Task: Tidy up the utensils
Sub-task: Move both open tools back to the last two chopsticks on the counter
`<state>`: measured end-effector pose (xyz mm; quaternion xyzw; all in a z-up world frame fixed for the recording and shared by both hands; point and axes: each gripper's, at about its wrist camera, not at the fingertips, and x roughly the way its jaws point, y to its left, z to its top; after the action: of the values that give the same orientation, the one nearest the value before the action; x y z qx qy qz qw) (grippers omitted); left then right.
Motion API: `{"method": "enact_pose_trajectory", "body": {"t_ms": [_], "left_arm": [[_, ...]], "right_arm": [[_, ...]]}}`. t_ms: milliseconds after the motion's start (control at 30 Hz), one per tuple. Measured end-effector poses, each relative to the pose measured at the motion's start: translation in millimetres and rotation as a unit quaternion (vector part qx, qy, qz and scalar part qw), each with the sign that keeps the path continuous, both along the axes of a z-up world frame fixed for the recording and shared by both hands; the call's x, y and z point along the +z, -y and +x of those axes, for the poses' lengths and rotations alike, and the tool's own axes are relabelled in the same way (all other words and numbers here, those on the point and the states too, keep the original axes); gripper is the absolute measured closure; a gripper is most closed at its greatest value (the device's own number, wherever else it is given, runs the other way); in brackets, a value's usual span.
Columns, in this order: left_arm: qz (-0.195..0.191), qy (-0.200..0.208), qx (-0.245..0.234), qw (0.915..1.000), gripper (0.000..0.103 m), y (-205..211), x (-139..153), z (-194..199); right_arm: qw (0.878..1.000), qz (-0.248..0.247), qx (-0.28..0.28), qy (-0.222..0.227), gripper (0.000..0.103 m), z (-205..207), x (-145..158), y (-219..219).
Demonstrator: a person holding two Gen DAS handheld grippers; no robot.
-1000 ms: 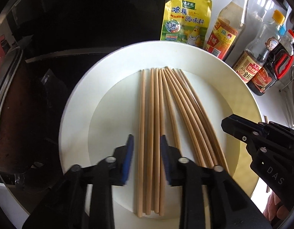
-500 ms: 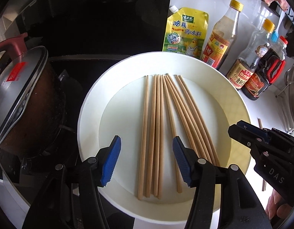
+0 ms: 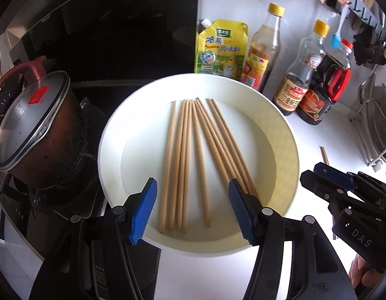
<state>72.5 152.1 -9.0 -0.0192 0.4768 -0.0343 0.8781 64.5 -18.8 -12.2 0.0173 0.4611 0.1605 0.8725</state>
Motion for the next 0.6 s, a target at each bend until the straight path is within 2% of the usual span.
{"method": "enact_pose_trajectory", "body": {"t_ms": [67,267,600], "left_arm": [[-0.001,0.0,-0.006,1.0,0.045,9,2,-6],[-0.004,0.001,-0.027,0.9996,0.043,41,4,-23],[-0.005,-0.003,-0.077,0.997,0.034,103,2,-48]], "right_arm": [[1.0,-0.002,-0.005,0.002,0.066,-9,1,10],[1.0,-0.009,-0.028,0.001,0.063,-34,1,44],[0.995,-0.013,-0.096,-0.01,0.058,-72,-9,124]]}}
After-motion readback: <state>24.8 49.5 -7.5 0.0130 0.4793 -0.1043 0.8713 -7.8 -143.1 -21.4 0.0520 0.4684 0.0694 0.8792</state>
